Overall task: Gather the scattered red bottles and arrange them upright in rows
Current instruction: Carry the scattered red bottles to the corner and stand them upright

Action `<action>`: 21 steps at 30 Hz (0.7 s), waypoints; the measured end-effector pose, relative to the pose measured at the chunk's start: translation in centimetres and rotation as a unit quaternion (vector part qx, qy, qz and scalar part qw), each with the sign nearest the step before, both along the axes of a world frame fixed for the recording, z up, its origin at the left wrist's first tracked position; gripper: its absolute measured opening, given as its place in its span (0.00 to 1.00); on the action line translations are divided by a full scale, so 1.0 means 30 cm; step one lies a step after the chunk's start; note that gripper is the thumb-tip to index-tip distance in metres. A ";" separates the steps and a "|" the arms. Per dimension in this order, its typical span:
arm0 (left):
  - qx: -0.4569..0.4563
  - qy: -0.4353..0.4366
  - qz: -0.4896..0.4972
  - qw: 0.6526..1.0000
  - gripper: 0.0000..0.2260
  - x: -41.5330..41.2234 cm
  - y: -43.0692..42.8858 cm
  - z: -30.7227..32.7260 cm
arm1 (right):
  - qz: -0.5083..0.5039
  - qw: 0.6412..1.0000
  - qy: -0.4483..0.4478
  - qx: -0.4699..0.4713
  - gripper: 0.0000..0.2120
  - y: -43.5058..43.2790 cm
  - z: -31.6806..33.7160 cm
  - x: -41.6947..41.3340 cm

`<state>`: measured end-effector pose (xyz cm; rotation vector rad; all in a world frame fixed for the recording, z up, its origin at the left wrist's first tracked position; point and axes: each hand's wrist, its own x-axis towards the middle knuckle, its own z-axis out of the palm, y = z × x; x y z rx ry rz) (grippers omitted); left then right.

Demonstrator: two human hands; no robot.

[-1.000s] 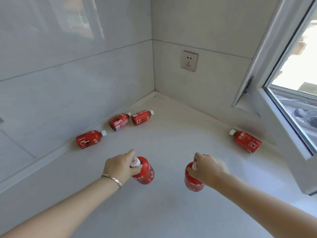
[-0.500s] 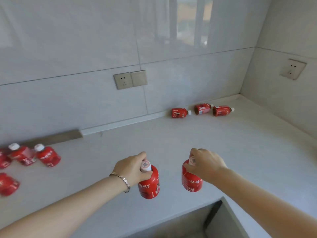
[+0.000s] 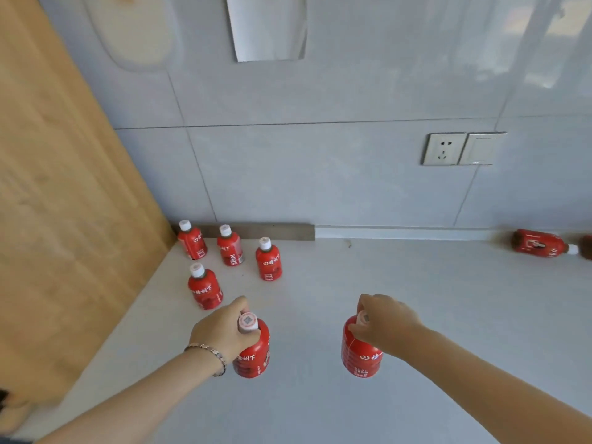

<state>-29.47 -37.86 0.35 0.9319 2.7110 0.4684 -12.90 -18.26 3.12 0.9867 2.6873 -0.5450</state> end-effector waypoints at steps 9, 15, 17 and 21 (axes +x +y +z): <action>0.004 -0.038 0.144 0.989 0.12 -0.559 -0.223 -0.189 | -0.030 0.998 -0.007 -0.053 0.18 -0.178 -0.128 -0.678; -0.004 -0.080 0.192 0.978 0.09 -0.726 -0.281 -0.255 | -0.053 0.995 -0.006 -0.089 0.18 -0.229 -0.265 -0.943; -0.004 -0.089 0.194 0.977 0.09 -0.752 -0.292 -0.263 | -0.063 0.994 -0.003 -0.087 0.18 -0.236 -0.290 -0.984; -0.064 -0.044 0.167 0.983 0.11 -0.746 -0.292 -0.246 | -0.044 0.996 -0.033 -0.066 0.22 -0.214 -0.311 -0.994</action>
